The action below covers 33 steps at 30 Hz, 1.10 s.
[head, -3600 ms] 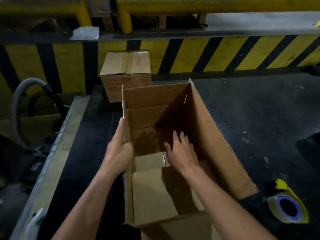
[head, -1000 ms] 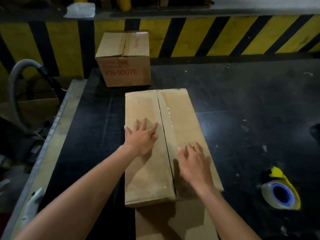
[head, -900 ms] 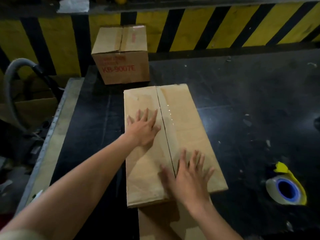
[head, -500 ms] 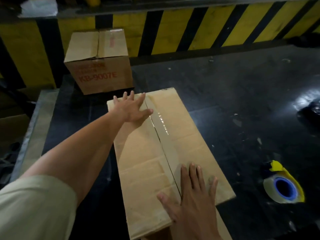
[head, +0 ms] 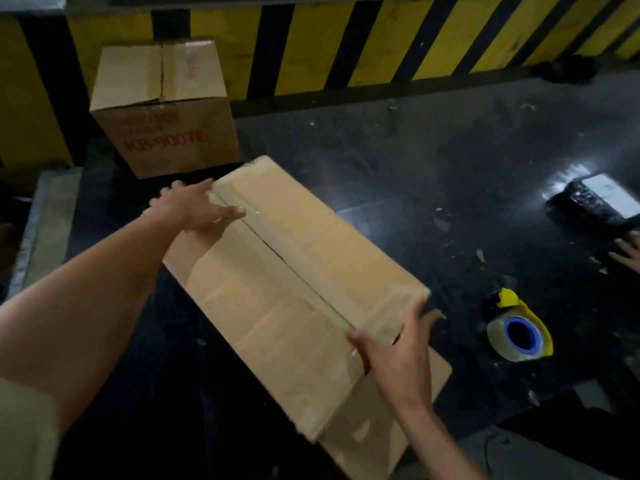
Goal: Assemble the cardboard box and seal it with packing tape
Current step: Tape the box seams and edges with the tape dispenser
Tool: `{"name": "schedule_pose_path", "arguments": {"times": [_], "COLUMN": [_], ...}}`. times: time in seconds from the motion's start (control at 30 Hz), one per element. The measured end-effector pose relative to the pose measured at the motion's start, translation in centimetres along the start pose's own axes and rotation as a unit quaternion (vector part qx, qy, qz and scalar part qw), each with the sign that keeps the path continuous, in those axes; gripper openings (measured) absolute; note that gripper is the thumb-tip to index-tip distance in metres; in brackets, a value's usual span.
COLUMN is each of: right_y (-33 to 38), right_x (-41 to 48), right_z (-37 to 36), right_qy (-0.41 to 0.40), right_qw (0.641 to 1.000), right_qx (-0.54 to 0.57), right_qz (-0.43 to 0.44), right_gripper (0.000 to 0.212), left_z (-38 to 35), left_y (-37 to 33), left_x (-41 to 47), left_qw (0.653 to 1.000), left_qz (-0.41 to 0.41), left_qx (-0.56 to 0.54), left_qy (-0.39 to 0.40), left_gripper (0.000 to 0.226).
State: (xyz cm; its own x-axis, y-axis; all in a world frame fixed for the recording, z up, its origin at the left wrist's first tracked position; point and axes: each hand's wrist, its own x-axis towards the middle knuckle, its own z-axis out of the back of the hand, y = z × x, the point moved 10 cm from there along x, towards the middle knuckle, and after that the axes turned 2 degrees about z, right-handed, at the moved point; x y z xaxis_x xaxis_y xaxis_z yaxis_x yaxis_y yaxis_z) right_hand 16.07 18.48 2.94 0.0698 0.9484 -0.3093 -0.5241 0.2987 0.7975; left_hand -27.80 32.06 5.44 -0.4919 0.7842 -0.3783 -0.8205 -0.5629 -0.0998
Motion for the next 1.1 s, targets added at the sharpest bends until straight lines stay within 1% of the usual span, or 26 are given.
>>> {"name": "schedule_pose_path", "arguments": {"times": [0.07, 0.13, 0.2, 0.3, 0.37, 0.43, 0.57, 0.63, 0.77, 0.83, 0.9, 0.97, 1.03, 1.1], "right_y": [0.7, 1.3, 1.4, 1.6, 2.0, 2.3, 2.6, 2.9, 4.9, 5.8, 5.9, 5.2, 4.2, 3.5], "right_x": [2.1, 4.3, 6.1, 7.7, 8.3, 8.7, 10.2, 11.2, 12.9, 13.6, 14.1, 14.2, 14.2, 14.1], "right_z": [1.0, 1.3, 1.2, 0.9, 0.7, 0.9, 2.6, 3.2, 4.3, 4.6, 4.2, 3.6, 3.2, 3.1], "right_qy": [-0.014, -0.006, 0.021, 0.067, 0.098, 0.112, 0.114, 0.124, 0.143, 0.15, 0.171, 0.19, 0.196, 0.193], "right_qw": [1.0, 0.998, 0.997, 0.993, 0.991, 0.989, 0.988, 0.987, 0.98, 0.976, 0.97, 0.966, 0.965, 0.966], "right_qx": [0.002, 0.016, 0.045, 0.071, 0.06, 0.05, 0.046, 0.046, 0.028, 0.01, -0.018, -0.058, -0.082, -0.089], "right_qz": [0.025, 0.053, 0.058, 0.058, 0.068, 0.08, 0.09, 0.095, 0.133, 0.159, 0.171, 0.163, 0.153, 0.147], "right_gripper": [0.12, 0.104, 0.095, 0.086, 0.081, 0.079, 0.08, 0.074, 0.067, 0.061, 0.066, 0.077, 0.083, 0.085], "left_z": [-0.2, -1.1, -2.3, -4.0, -5.4, -6.6, -7.2, -7.3, -7.9, -8.3, -9.0, -10.1, -11.0, -11.4], "left_y": [3.5, 7.0, 9.7, 11.5, 11.8, 11.7, 10.3, 9.6, 8.5, 7.7, 7.2, 7.1, 7.1, 7.1], "left_x": [-1.5, -3.5, -5.9, -10.1, -13.0, -15.5, -20.2, -22.4, -26.5, -27.9, -28.8, -29.0, -29.1, -28.9], "left_qw": [0.998, 0.993, 0.985, 0.973, 0.954, 0.94, 0.93, 0.924, 0.902, 0.894, 0.883, 0.875, 0.877, 0.882], "left_qz": [0.05, 0.103, 0.147, 0.167, 0.188, 0.206, 0.208, 0.209, 0.241, 0.251, 0.265, 0.278, 0.288, 0.293], "left_qx": [-0.024, -0.054, -0.086, -0.157, -0.231, -0.273, -0.302, -0.312, -0.34, -0.35, -0.365, -0.377, -0.369, -0.356], "left_qy": [-0.004, 0.0, 0.002, -0.025, -0.03, -0.019, -0.042, -0.071, -0.115, -0.124, -0.129, -0.123, -0.11, -0.1], "left_gripper": [0.117, 0.123, 0.128, 0.125, 0.119, 0.111, 0.1, 0.093, 0.09, 0.088, 0.087, 0.095, 0.105, 0.107]}}
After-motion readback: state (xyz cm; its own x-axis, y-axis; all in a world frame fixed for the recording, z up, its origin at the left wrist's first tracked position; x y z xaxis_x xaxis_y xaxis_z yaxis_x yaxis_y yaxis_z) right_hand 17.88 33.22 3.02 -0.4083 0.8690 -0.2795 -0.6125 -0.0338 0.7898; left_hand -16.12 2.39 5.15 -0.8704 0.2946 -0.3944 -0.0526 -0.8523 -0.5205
